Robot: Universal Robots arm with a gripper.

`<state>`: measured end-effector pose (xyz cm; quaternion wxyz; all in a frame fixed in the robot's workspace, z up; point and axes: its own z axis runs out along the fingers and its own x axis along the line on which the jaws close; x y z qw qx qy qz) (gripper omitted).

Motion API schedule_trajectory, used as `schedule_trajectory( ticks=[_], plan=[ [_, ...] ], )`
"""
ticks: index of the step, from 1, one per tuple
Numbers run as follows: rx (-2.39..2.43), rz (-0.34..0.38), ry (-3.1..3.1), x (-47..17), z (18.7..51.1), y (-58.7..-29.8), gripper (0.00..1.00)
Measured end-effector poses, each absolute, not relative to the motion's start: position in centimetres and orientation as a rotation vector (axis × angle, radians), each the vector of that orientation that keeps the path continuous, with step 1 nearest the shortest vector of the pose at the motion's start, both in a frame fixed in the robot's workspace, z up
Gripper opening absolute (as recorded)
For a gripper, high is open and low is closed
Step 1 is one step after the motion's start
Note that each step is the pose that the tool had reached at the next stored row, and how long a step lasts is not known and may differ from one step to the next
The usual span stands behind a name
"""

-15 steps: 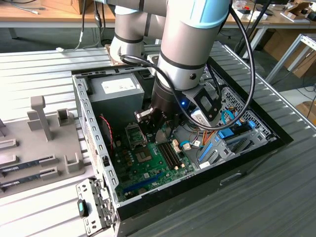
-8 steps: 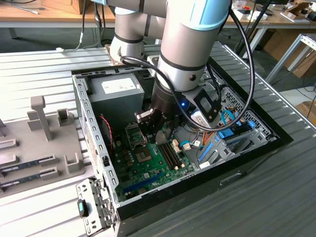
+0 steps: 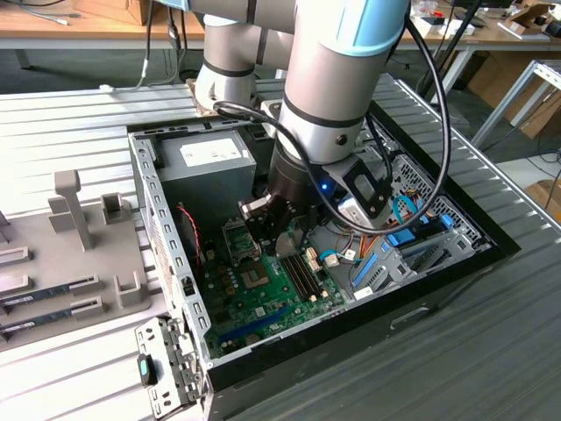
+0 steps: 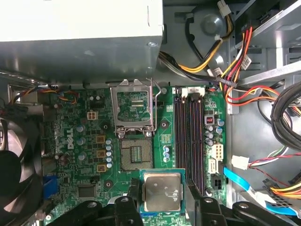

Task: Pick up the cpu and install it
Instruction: 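Pick up the cpu and move it towards the insertion slot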

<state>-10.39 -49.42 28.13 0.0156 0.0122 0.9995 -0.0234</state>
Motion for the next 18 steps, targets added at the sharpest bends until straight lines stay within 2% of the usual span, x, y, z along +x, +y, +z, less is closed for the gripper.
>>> schedule_trajectory(
  ticks=[9, 18],
  plan=[
    [0.038, -0.077, 3.109, -10.4, 27.9, -47.0, 0.47],
    [0.038, -0.077, 3.109, -10.4, 27.3, -46.9, 0.47]
  ],
)
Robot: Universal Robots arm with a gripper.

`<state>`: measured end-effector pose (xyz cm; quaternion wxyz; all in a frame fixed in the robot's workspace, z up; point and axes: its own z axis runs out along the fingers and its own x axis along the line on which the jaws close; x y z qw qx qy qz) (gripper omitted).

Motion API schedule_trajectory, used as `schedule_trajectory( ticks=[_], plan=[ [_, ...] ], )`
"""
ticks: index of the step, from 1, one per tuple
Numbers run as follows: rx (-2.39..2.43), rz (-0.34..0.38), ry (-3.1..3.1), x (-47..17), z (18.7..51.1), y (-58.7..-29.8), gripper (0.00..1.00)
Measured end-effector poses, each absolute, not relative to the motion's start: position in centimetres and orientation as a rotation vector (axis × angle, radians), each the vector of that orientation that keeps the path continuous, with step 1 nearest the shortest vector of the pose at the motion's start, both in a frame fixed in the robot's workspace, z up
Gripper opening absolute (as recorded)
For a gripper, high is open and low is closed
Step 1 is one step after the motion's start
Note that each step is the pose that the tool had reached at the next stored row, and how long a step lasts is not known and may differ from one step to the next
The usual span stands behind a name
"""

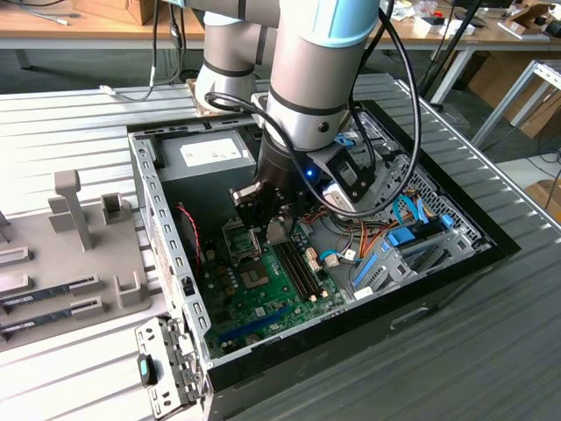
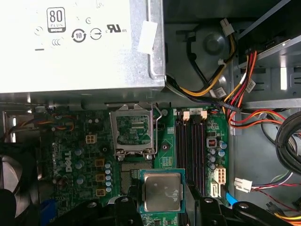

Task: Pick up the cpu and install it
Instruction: 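Pick up the cpu and move it towards the insertion slot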

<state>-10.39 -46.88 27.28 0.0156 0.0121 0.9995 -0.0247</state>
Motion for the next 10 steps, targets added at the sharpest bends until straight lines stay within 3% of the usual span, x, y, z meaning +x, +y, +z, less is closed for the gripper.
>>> schedule_trajectory(
  ticks=[10],
  plan=[
    [0.038, -0.077, 3.109, -10.39, 26.82, -46.89, 0.47]
  ],
)
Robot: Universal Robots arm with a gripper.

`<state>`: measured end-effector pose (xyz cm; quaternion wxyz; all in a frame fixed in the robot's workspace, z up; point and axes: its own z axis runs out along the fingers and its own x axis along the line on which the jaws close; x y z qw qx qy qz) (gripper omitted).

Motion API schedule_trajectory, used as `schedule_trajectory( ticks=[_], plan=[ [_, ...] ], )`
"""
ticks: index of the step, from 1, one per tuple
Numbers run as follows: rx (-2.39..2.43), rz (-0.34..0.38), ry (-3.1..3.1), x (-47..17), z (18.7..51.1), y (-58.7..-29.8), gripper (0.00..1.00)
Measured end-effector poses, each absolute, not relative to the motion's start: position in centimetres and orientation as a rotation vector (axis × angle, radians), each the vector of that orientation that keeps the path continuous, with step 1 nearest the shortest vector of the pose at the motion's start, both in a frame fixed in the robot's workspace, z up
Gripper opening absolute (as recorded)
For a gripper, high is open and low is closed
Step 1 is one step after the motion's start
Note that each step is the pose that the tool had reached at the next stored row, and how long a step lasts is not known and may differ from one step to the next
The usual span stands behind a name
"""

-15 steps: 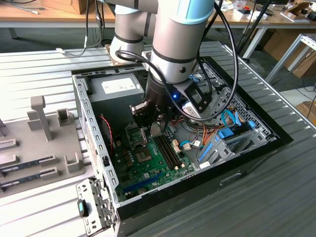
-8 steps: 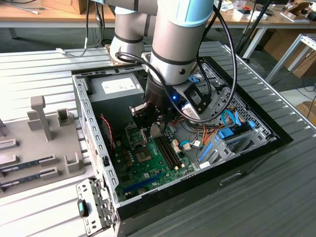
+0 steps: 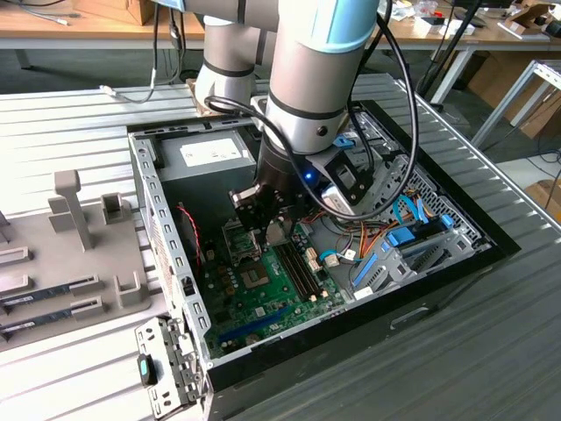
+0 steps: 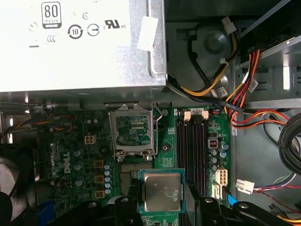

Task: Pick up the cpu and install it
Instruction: 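Pick up the cpu and move it towards the insertion slot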

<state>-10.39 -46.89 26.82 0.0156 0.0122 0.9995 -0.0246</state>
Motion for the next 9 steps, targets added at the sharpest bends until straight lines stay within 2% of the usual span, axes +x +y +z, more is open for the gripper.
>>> schedule_trajectory(
  ticks=[9],
  plan=[
    [0.038, -0.077, 3.109, -10.39, 26.53, -46.89, 0.47]
  ],
)
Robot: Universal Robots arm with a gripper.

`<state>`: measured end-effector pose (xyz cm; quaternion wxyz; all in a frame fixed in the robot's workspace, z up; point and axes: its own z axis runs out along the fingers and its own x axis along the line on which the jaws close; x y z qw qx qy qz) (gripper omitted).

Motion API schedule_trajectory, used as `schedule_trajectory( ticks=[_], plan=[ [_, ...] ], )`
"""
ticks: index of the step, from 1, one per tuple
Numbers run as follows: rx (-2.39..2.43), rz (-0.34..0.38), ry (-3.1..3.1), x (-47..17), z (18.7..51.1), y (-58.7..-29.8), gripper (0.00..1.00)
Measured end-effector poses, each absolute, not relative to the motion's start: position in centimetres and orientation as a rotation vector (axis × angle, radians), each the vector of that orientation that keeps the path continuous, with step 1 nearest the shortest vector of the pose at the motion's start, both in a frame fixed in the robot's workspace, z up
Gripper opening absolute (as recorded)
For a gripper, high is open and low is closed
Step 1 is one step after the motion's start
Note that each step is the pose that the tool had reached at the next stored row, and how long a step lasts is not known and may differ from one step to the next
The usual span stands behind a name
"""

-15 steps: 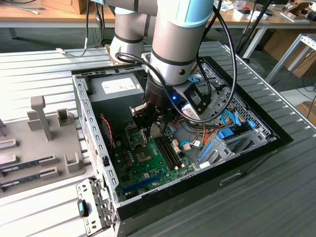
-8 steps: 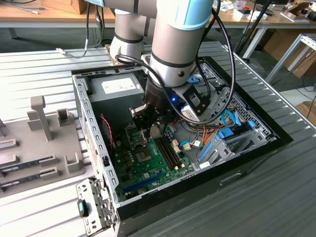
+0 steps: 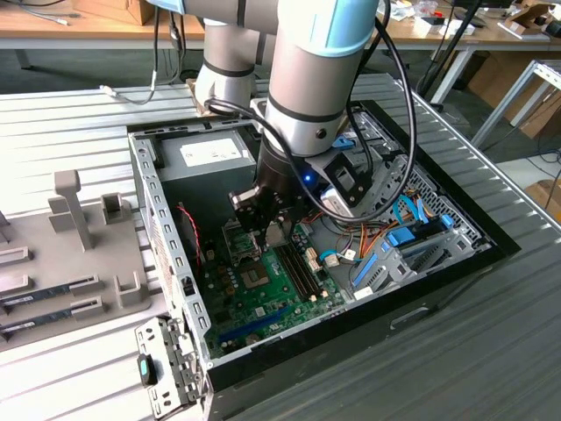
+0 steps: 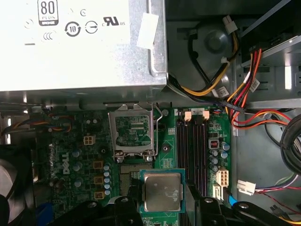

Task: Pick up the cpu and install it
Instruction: 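Pick up the cpu and move it towards the insertion slot, then place the cpu into insertion slot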

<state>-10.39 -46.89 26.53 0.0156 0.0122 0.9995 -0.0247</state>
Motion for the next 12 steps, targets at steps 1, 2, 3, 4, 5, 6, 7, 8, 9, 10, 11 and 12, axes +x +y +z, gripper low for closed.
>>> schedule_trajectory(
  ticks=[1, 2, 3, 4, 5, 6, 7, 8, 9, 10, 11, 12],
  plan=[
    [0.038, -0.077, 3.109, -10.39, 26.51, -46.89, 0.47],
    [0.038, -0.077, 3.109, -10.39, 26.47, -46.89, 0.47],
    [0.038, -0.077, 3.109, -10.39, 26.44, -46.89, 0.47],
    [0.038, -0.077, 3.109, -10.39, 26.42, -46.89, 0.47],
    [0.038, -0.077, 3.109, -10.39, 26.39, -46.89, 0.47],
    [0.038, -0.077, 3.109, -10.39, 26.36, -46.89, 0.47],
    [0.038, -0.077, 3.109, -10.39, 26.32, -46.88, 0.47],
    [0.038, -0.077, 3.109, -10.39, 26.28, -46.89, 0.47],
    [0.038, -0.077, 3.109, -10.39, 26.26, -46.88, 0.47],
    [0.038, -0.077, 3.109, -10.39, 26.24, -46.89, 0.47],
    [0.038, -0.077, 3.109, -10.39, 26.19, -46.89, 0.47],
    [0.038, -0.077, 3.109, -10.39, 26.17, -46.89, 0.47]
  ],
)
